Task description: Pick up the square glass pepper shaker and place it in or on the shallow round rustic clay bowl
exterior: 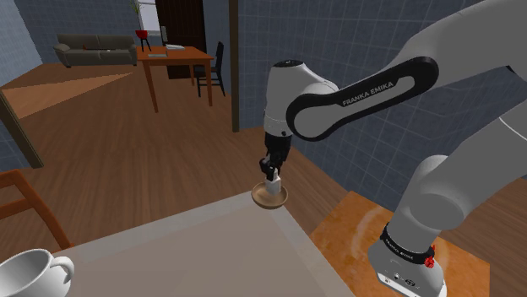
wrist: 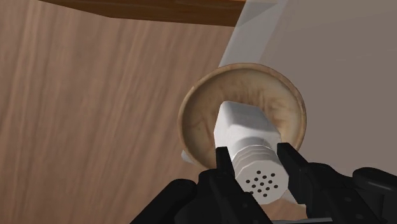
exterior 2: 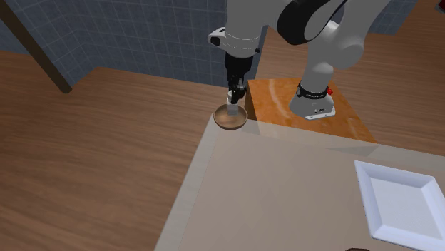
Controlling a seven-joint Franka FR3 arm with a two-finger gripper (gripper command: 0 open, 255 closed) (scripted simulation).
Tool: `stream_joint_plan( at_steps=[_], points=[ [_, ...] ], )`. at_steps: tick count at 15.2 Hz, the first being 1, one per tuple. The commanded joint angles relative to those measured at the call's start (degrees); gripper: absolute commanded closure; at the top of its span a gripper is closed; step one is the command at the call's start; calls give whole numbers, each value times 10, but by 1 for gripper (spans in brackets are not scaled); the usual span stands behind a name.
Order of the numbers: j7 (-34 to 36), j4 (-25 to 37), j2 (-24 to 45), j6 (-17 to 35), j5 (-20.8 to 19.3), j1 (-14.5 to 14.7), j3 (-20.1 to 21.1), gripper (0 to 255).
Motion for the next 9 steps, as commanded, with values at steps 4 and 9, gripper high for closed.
stream_joint_plan(
  at_steps=[4, 9],
  points=[
    [0, 0, 0, 0, 0, 0, 0, 0],
    [0, 0, 0, 0, 0, 0, 0, 0]
  ],
)
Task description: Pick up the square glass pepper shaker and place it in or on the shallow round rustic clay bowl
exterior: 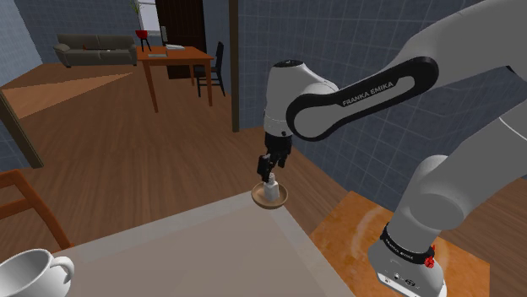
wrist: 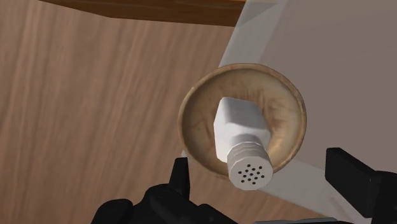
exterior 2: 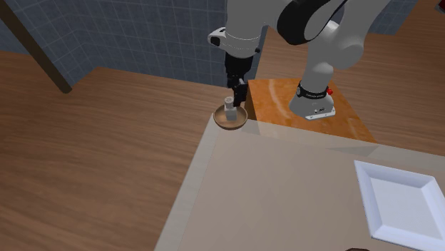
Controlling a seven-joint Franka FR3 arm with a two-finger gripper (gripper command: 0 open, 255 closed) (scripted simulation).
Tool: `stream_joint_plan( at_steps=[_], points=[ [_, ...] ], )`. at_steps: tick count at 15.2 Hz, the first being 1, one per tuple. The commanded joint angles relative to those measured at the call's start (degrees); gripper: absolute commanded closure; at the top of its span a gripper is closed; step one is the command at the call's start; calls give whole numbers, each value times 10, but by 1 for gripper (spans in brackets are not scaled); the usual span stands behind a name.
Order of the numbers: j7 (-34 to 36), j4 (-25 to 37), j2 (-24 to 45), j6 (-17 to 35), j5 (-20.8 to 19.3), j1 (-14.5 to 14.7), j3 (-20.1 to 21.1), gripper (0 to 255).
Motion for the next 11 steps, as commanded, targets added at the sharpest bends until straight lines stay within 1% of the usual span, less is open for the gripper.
stream_joint_plan(
  at_steps=[1, 4, 11],
  points=[
    [-2, 12, -10, -22, 2, 1, -3, 0],
    [-6, 48, -33, -81, 4, 4, -10, 0],
    [-6, 48, -33, -81, 4, 4, -11, 0]
  ],
)
